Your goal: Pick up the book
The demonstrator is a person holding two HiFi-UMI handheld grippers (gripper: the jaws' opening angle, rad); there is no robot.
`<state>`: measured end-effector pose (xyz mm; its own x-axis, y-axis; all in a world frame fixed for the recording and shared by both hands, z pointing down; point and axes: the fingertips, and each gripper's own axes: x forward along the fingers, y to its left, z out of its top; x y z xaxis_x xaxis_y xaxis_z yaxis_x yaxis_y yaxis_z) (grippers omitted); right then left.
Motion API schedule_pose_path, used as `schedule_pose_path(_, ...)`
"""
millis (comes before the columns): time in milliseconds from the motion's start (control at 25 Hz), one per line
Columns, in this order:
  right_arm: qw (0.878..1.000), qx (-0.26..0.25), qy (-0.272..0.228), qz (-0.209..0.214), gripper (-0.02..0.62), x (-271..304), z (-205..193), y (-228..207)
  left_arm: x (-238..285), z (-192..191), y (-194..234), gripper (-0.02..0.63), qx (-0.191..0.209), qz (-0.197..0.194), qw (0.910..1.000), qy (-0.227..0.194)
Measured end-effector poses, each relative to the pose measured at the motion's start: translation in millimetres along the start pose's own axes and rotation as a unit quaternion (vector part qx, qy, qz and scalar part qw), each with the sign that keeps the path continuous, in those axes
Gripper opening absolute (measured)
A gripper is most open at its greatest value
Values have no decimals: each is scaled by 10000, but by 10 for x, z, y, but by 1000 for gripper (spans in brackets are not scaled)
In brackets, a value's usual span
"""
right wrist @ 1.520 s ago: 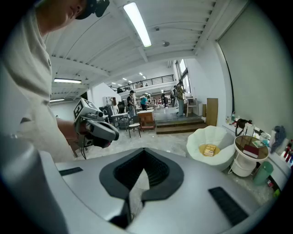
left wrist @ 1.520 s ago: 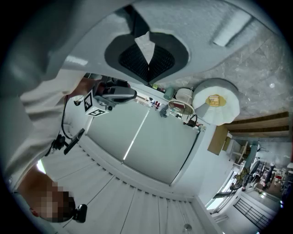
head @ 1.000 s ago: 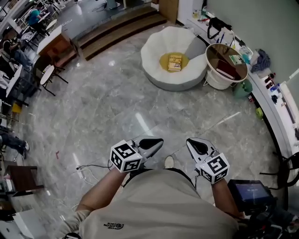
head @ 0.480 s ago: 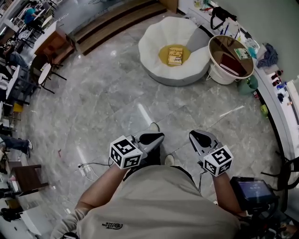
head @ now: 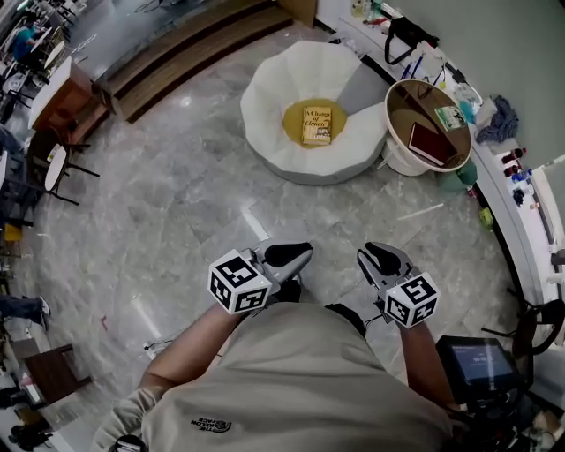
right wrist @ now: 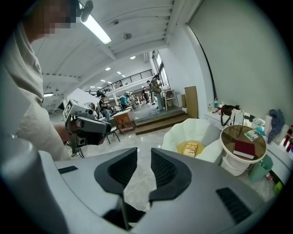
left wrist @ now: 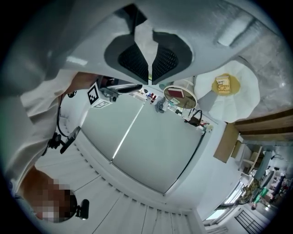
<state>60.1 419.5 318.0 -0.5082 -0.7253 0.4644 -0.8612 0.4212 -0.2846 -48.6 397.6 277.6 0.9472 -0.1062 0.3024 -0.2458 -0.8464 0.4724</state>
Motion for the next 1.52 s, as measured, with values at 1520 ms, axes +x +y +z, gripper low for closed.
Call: schedule_pose_path(1520,9560,2164,1916,512,118,5648,-1069,-5128,3023,986,4681,11,-1127,396,9865,1121)
